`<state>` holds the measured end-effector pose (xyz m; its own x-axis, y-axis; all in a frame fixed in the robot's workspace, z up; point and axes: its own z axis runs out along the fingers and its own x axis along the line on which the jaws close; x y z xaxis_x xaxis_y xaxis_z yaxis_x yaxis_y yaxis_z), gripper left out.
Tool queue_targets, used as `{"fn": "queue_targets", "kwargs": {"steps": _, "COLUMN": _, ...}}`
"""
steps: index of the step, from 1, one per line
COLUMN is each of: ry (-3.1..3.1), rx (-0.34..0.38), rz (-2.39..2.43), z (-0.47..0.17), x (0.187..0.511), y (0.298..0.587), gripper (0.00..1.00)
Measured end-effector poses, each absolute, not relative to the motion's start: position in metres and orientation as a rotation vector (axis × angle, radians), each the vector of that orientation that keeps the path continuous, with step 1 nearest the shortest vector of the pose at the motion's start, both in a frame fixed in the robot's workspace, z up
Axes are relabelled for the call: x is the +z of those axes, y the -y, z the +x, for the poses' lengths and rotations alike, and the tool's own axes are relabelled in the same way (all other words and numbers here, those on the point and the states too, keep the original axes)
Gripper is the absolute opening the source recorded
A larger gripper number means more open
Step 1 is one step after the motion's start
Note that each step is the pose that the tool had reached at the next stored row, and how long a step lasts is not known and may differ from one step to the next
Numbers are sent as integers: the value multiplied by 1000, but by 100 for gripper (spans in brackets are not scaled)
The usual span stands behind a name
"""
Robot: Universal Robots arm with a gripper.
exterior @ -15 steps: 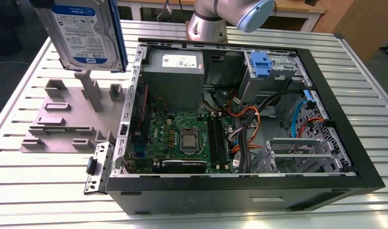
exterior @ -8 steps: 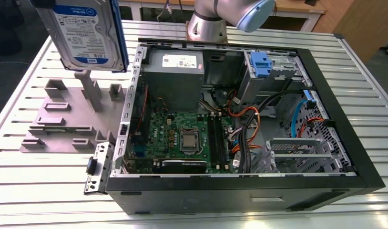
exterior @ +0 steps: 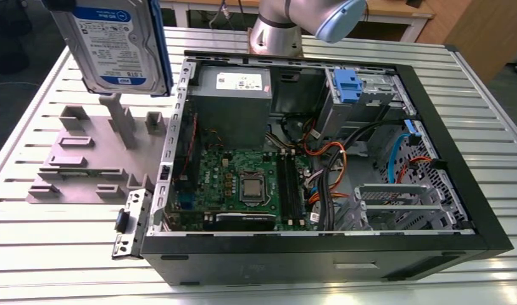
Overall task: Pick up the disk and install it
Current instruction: 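Pick up the disk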
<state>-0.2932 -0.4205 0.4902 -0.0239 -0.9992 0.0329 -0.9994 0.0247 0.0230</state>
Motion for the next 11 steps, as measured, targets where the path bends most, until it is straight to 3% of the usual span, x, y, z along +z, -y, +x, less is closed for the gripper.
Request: {"fn": "queue_targets", "kwargs": {"steps": 11, "ry": 2220, "rx": 10, "rz": 2167, "z": -291, "x": 490, "y": 420, "gripper": 36}}
